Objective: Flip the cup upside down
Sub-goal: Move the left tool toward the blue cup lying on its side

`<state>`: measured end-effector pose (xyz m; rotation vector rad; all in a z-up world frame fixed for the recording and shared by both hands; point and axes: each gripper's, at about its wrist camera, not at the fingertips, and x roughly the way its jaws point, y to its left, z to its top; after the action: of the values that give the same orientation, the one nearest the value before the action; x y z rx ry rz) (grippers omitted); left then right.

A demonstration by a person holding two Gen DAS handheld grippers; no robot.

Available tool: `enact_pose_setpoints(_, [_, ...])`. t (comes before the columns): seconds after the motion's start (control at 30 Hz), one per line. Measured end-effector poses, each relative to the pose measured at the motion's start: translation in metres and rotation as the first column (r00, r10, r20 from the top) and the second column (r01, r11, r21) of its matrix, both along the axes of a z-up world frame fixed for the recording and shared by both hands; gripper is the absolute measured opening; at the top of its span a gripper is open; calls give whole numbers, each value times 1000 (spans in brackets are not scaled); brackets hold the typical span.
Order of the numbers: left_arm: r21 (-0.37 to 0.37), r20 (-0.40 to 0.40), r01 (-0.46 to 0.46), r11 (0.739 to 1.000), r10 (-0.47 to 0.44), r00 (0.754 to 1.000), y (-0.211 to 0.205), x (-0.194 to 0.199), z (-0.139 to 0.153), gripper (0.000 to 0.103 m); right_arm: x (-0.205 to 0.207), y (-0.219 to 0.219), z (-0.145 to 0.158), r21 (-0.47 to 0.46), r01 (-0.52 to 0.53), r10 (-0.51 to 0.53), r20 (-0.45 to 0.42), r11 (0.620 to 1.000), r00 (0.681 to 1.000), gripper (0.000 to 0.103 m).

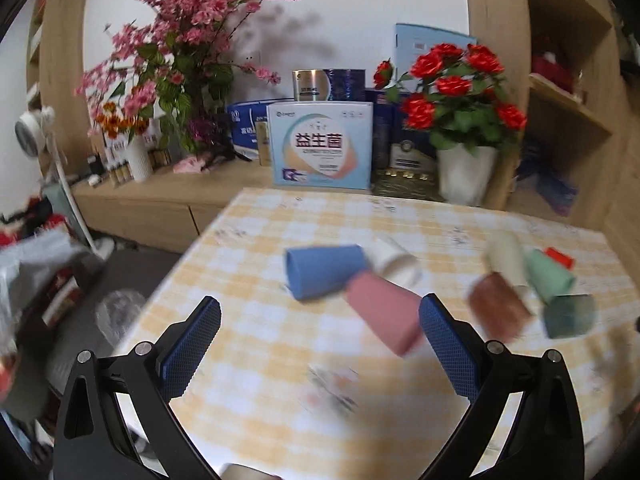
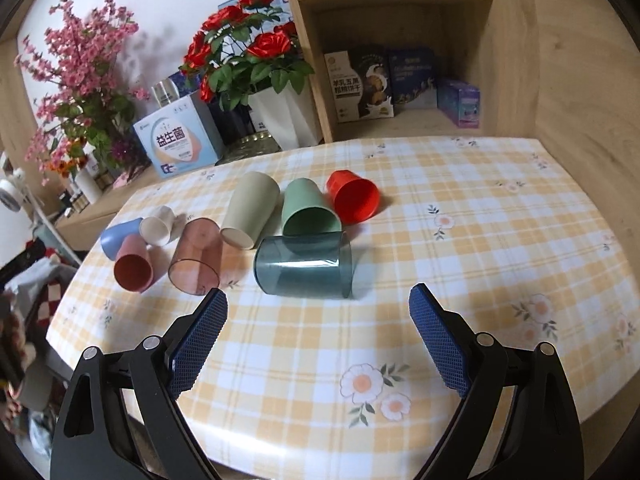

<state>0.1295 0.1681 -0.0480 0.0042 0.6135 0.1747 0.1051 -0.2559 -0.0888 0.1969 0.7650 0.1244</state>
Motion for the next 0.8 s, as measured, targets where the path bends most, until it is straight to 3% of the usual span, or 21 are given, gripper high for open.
enact_pose_setpoints(0.2, [98, -117, 144, 985, -133, 984, 23, 84, -11, 97, 20, 5, -19, -36, -4, 1, -75, 999, 997, 89])
enact_pose_setpoints(0.3, [155, -205, 250, 956, -217, 954, 24, 128, -26, 96, 27, 6, -28, -49, 0, -6, -110, 999, 994, 89])
enact_pose_setpoints(0.4, [195, -281, 302, 933, -242, 929, 25, 159, -42, 90, 35, 2, -35, -71, 19, -29, -133, 997, 991, 89])
enact_pose_setpoints(0.6, [148, -411, 381, 913, -293, 863, 29, 195, -75, 89, 51, -4, -42, -81, 37, -50, -161, 996, 986, 89])
enact_pose_setpoints(0.7, [84, -427, 386, 919, -316, 847, 31, 205, -82, 89, 59, -2, -46, -84, 29, -44, -182, 996, 982, 89])
enact_pose_setpoints(0.8, [77, -446, 373, 924, -303, 842, 35, 208, -92, 89, 65, 2, -47, -88, 15, -32, -188, 996, 982, 89])
